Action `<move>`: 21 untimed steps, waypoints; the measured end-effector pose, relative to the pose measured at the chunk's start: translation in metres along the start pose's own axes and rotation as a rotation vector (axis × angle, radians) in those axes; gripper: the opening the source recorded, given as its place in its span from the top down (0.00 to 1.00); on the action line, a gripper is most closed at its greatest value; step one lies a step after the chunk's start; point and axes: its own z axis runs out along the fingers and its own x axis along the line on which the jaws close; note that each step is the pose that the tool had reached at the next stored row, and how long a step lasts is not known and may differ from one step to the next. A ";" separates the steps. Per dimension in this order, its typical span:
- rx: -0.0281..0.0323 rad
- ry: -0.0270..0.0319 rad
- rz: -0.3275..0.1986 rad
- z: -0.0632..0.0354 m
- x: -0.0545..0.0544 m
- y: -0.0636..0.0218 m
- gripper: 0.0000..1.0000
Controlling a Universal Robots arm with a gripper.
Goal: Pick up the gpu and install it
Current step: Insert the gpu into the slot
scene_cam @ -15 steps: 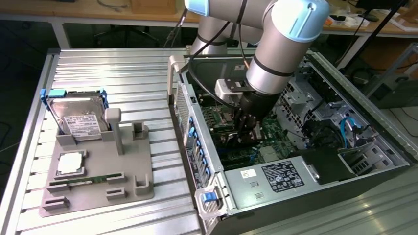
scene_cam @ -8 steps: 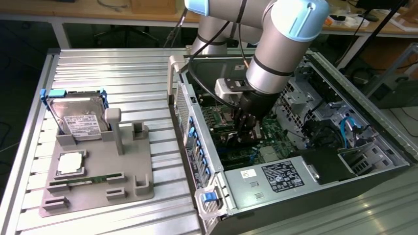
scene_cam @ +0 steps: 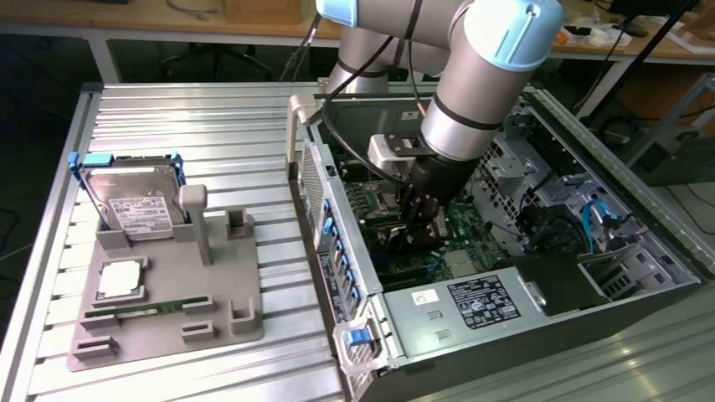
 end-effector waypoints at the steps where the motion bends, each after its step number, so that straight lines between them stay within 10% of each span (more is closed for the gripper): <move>1: 0.0000 0.0000 -0.001 0.0000 0.000 0.0000 0.73; 21: 0.0008 0.0014 -0.023 0.0000 -0.001 0.0002 0.73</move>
